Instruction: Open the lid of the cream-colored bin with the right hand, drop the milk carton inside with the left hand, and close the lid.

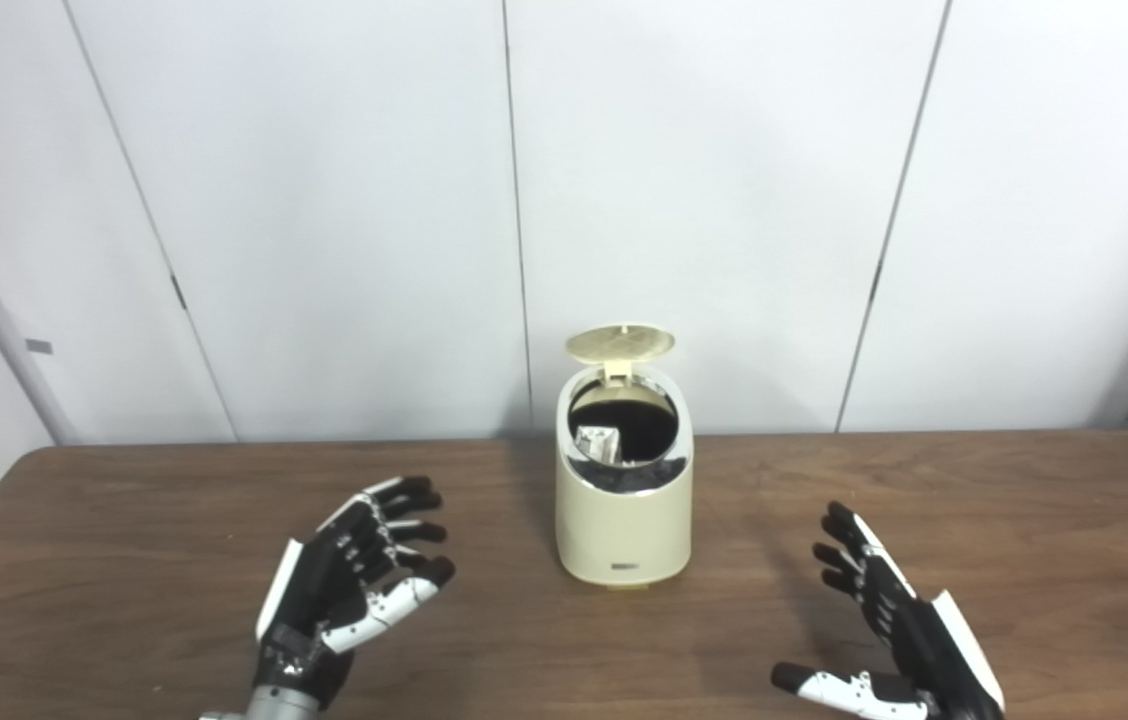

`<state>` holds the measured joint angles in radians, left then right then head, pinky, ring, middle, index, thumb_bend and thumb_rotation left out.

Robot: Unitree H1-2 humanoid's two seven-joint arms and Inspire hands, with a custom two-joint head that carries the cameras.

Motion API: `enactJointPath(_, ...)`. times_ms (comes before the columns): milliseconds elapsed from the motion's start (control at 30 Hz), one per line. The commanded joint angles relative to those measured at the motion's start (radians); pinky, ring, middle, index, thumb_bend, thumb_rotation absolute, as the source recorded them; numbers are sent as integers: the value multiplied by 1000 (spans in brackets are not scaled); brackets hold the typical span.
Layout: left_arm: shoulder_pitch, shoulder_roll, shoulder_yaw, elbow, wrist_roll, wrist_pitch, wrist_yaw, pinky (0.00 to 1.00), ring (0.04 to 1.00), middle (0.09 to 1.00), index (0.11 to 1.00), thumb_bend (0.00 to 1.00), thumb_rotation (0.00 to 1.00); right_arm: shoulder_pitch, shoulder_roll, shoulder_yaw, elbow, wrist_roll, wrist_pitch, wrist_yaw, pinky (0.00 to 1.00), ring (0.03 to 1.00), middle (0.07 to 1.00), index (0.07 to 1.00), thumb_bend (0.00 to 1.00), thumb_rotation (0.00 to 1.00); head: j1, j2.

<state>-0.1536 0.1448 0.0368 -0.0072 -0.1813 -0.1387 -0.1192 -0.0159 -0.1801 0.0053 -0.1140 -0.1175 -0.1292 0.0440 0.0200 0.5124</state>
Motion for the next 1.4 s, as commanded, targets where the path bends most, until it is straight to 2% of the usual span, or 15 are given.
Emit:
enactJointPath(0,-26,2,2,2,24,-58,-2,462,605,695,733,695,133,-32,-10,-11,-17,-8,-64,-11,851,892,948,937,794,278,0,0)
enactJointPath(100,-28,-8,3,13,36,-68,1,463,598,682,715,694,128,-68,-15,-17,-14,-21,-80,-17,821,891,928,912,802,317,5,-1)
enactJointPath(167,-28,-14,2,21,46,-77,3,461,592,675,705,703,137,-100,-28,-17,-33,-32,-56,-5,805,890,924,906,795,291,10,-3)
enactJointPath(367,-20,-26,-3,31,84,-100,9,456,580,666,692,727,181,-235,-82,-10,-94,-145,62,20,807,883,901,894,801,325,2,-3)
enactJointPath(467,-21,-25,-3,43,99,-113,9,465,589,671,700,712,189,-308,-104,1,-110,-167,126,52,820,886,928,879,804,352,-4,-5)
enactJointPath(567,-27,-27,-1,55,94,-118,3,469,594,676,708,713,195,-379,-116,19,-125,-182,196,88,788,873,931,869,801,392,-7,-7)
enactJointPath(733,-36,-31,0,88,91,-134,-2,471,600,685,722,710,189,-497,-133,56,-111,-212,261,140,810,892,911,885,759,425,-9,-16)
enactJointPath(800,-37,-33,-2,94,88,-139,-4,468,597,685,724,706,184,-543,-133,78,-97,-255,288,146,821,897,907,887,746,444,-9,-17)
enactJointPath(900,-39,-35,-4,101,87,-147,-8,471,599,688,733,702,183,-597,-135,108,-73,-320,301,145,759,875,896,883,732,488,-9,-21)
enactJointPath(933,-39,-35,-4,102,92,-148,-6,473,600,689,734,700,183,-616,-132,112,-55,-305,302,157,749,871,894,881,732,490,-9,-22)
enactJointPath(1000,-38,-37,-2,101,98,-150,-3,478,607,691,735,701,187,-641,-132,120,-30,-288,304,176,786,899,908,889,715,464,-11,-21)
enactJointPath(1100,-37,-39,-3,101,107,-156,0,486,616,693,729,705,190,-680,-153,172,-11,-338,310,217,783,908,905,890,720,555,-13,-19)
enactJointPath(1233,-36,-42,-5,104,100,-159,-4,493,622,698,726,707,185,-703,-170,223,-46,-400,366,280,849,945,920,902,693,596,-9,-18)
enactJointPath(1367,-35,-47,-6,102,103,-157,-2,492,619,696,723,711,185,-731,-177,252,-25,-418,347,323,854,955,919,894,683,561,1,-16)
